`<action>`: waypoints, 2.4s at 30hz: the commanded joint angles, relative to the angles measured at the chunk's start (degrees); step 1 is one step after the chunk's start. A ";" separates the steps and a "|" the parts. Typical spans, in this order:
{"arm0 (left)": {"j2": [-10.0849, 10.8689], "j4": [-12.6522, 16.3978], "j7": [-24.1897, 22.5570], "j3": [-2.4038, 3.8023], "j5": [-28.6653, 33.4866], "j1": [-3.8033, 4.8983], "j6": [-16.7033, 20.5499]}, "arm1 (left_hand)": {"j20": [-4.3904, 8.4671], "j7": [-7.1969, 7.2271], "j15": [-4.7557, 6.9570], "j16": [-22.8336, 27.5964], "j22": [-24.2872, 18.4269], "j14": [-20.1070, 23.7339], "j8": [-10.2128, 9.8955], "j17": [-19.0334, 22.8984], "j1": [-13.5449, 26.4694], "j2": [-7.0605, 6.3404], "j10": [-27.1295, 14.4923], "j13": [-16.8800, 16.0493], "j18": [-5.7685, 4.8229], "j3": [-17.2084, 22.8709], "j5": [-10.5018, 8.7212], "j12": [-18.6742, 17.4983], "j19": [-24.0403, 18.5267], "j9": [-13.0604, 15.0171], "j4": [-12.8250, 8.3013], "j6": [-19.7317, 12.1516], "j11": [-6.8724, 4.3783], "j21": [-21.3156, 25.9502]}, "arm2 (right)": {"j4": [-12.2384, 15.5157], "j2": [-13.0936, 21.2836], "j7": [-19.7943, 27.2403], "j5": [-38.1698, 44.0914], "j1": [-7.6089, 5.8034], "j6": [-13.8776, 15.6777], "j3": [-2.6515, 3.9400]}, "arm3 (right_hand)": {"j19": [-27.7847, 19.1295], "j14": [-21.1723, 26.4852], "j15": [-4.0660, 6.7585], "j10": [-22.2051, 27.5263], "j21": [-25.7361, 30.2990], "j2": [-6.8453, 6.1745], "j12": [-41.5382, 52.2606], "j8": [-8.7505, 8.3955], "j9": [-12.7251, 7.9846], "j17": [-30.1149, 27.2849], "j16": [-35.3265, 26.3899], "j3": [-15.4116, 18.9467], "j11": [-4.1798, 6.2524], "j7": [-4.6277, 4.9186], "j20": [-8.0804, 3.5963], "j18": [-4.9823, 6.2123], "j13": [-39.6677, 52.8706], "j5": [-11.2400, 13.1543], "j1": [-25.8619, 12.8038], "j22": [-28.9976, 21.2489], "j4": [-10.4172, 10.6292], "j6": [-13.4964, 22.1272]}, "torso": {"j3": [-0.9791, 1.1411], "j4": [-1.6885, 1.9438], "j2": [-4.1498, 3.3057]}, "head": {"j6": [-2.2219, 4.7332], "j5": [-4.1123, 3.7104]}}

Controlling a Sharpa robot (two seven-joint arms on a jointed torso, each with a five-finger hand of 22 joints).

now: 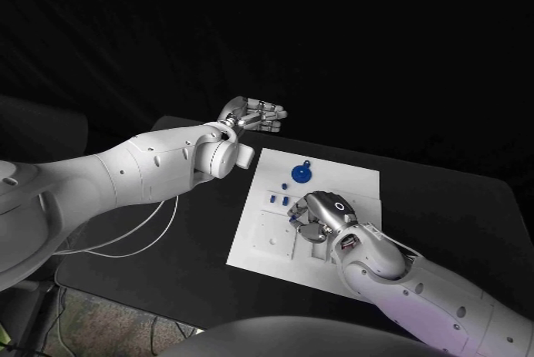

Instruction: Assemble the parts on the task board

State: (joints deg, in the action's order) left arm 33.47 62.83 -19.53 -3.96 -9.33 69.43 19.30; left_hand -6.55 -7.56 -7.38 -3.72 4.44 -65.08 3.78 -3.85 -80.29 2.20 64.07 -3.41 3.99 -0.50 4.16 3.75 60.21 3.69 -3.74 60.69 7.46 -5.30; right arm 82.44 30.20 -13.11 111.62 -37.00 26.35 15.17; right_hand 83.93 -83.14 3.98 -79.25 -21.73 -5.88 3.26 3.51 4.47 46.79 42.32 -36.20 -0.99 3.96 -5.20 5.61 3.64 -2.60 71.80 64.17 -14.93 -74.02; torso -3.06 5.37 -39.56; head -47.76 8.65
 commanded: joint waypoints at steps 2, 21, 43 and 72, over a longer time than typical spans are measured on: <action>-0.24 0.05 -0.82 0.05 0.31 0.09 -0.03 | -0.10 0.01 0.10 0.22 -0.07 0.17 -0.13 0.02 -0.58 0.19 0.14 0.06 0.59 -0.03 -0.09 -0.30 0.19 0.03 0.36 0.26 -0.06 -0.19 | -0.61 -0.41 -0.33 2.49 0.34 1.58 -0.27 | 2.32 -0.27 0.30 -0.56 -0.13 0.30 0.25 0.19 0.04 0.09 -0.07 -0.14 0.35 0.04 -0.52 0.91 0.04 -0.16 0.48 0.05 0.08 -0.31 | 0.06 0.01 -0.01 | -0.42 0.65; -0.30 0.14 -0.76 0.06 0.31 0.09 -0.34 | -0.09 -0.01 0.10 0.22 -0.07 0.16 -0.13 0.03 -0.63 0.21 0.14 0.06 0.60 -0.03 -0.08 -0.30 0.22 0.03 0.44 0.24 -0.06 -0.21 | -2.54 -1.49 -0.60 3.16 0.85 1.66 -1.46 | 2.31 -0.28 0.30 -0.62 -0.39 0.14 0.25 0.19 0.03 0.14 -0.04 -0.34 0.36 0.03 -0.52 0.93 0.04 -0.16 0.43 0.18 0.13 -0.36 | 0.04 0.00 0.00 | -1.14 1.47; -0.69 0.00 -0.66 0.06 0.31 0.10 -0.61 | -0.10 -0.07 0.10 0.22 -0.08 0.18 -0.14 0.03 -0.67 0.20 0.14 0.05 0.62 -0.08 -0.09 -0.30 0.23 0.02 0.59 0.13 -0.05 -0.25 | -3.14 -1.78 -0.37 3.22 0.87 0.75 -2.24 | 2.33 -0.31 0.31 -0.65 -0.85 0.10 0.26 0.19 0.03 0.14 0.00 -0.43 0.36 0.02 -0.52 0.90 0.04 -0.16 0.41 0.38 0.09 -0.38 | 0.06 -0.09 0.02 | -1.36 2.35; -1.07 -0.15 -0.49 0.07 0.31 0.10 -0.97 | -0.10 -0.07 0.10 0.22 -0.08 0.18 -0.14 0.03 -0.67 0.20 0.14 0.05 0.62 -0.08 -0.09 -0.30 0.23 0.02 0.59 0.13 -0.05 -0.25 | -4.25 -2.52 -1.83 4.41 0.86 0.31 -2.94 | 2.31 -0.31 0.31 -0.63 -1.01 0.15 0.25 0.20 0.04 0.11 0.03 -0.42 0.36 0.03 -0.53 0.89 0.04 -0.16 0.35 0.51 -0.02 -0.37 | 0.02 -0.02 0.04 | -1.67 2.73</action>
State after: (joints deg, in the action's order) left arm 32.57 62.65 -19.49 -3.95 -9.26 69.43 19.10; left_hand -6.55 -7.56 -7.38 -3.72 4.45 -65.08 3.78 -3.85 -80.51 2.42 64.07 -3.41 3.99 -0.56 4.16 3.75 60.21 3.69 -3.36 60.69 7.46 -5.30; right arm 78.25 27.78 -14.17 114.73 -36.22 27.49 12.33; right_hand 83.93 -83.30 4.12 -78.71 -22.39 -6.03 3.32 3.49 4.42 46.85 42.32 -36.21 -1.33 3.95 -5.40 5.81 3.66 -2.61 71.65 64.63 -14.92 -74.02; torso -3.05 5.32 -39.51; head -49.41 11.35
